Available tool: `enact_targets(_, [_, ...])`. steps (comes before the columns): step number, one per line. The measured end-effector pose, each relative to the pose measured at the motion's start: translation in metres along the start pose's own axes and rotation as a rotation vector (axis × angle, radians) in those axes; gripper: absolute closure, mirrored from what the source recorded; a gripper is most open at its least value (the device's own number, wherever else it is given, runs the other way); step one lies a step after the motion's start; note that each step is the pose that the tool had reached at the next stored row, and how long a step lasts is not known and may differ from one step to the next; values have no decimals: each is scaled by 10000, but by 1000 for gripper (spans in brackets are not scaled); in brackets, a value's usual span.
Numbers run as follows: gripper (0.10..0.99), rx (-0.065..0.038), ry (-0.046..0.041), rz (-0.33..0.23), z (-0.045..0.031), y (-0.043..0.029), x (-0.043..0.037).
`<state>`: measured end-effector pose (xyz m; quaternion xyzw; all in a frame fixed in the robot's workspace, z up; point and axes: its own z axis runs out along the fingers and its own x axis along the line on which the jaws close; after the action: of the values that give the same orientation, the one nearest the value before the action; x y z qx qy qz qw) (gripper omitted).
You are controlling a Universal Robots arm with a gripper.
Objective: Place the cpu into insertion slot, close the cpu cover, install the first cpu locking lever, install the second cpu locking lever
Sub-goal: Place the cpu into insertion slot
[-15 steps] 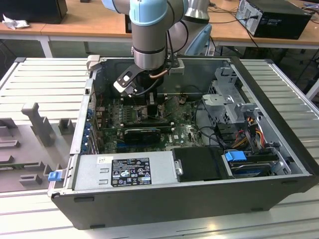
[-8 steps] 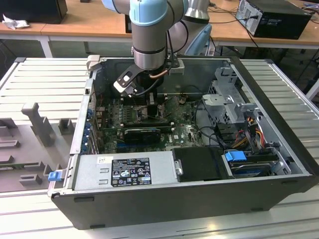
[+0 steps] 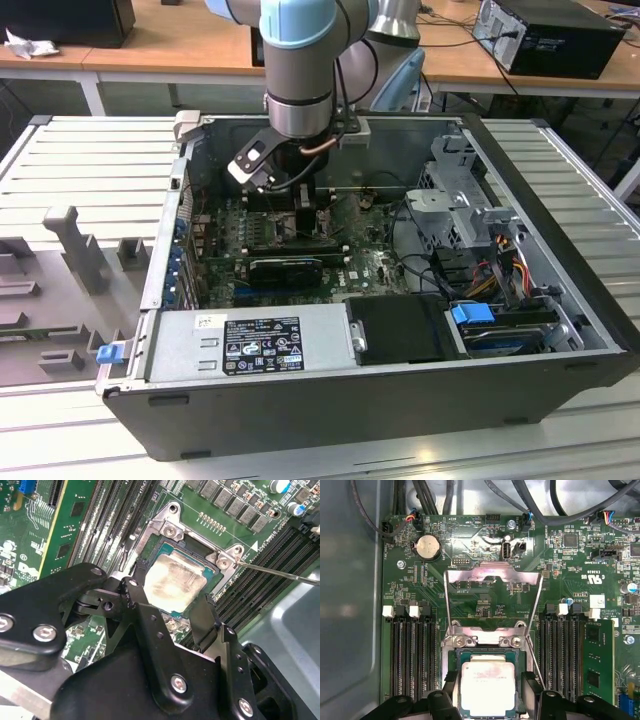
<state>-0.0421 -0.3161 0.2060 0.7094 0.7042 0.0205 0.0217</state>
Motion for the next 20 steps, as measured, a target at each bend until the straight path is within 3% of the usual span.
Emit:
enact_targets(4, [490,0,0,0,-28,2,0])
enact_targets(5, [557,0,0,0,-37,2,0])
enact_targets(6, [678,0,0,0,-42,3,0])
enact_targets(7, [678,-2,2,0,-43,3,1])
enact_targets(8, [800,0,0,0,-51,3,0])
enact_targets(11, [980,0,0,0,-69,4,0])
enact_targets(20, [980,0,1,0,-118,7,0])
